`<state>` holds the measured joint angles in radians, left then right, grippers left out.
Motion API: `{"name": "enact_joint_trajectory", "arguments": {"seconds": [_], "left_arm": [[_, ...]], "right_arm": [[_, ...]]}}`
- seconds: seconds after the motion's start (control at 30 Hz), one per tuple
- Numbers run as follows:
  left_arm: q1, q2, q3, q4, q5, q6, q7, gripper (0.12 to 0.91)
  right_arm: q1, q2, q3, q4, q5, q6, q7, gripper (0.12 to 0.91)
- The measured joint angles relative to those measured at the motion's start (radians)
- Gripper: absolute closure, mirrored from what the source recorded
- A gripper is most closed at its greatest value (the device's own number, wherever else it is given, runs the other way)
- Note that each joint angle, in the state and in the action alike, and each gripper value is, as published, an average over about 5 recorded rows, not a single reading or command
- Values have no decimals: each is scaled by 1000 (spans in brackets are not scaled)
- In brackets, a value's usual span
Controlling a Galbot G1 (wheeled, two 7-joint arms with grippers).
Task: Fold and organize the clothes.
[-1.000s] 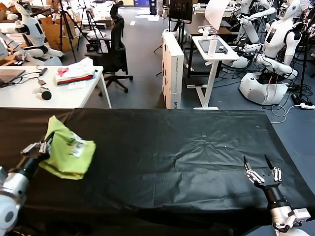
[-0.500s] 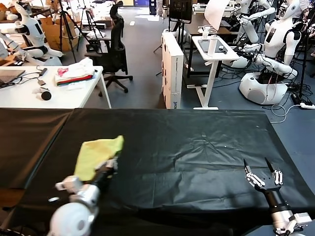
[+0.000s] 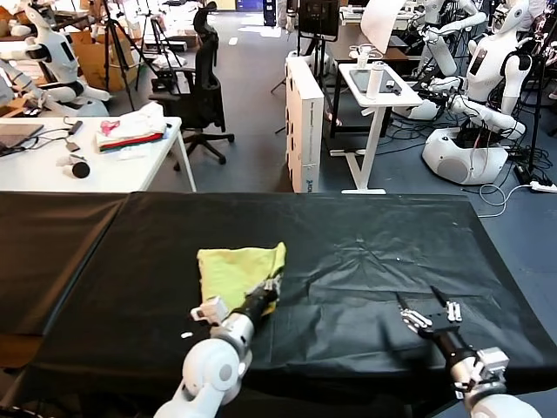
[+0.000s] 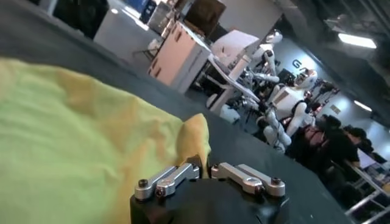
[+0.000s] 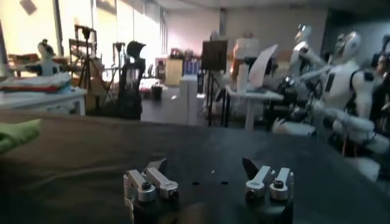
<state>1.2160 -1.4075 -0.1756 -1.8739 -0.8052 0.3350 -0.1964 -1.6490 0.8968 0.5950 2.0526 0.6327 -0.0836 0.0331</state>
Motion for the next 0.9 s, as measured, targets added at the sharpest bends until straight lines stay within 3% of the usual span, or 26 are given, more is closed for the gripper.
{"name": "enact_joint_trajectory", "arguments": {"seconds": [0.2, 0.27, 0.37, 0.5, 0.9], "left_arm": [[11, 27, -4, -51, 11, -8, 30, 435], [18, 43, -16, -74, 17, -17, 41, 303], [22, 70, -51, -101, 26, -40, 49, 168], [31, 112, -114, -124, 23, -66, 49, 127], [99, 150, -211, -158, 49, -81, 59, 123]], "right_arm": [[84, -51, -101, 35, 167, -117, -22, 118], [123, -58, -142, 42, 229, -158, -5, 118], [194, -52, -215, 45, 326, -234, 52, 118], [297, -25, -318, 33, 402, -319, 120, 118], [533, 77, -558, -60, 398, -410, 204, 118]]}}
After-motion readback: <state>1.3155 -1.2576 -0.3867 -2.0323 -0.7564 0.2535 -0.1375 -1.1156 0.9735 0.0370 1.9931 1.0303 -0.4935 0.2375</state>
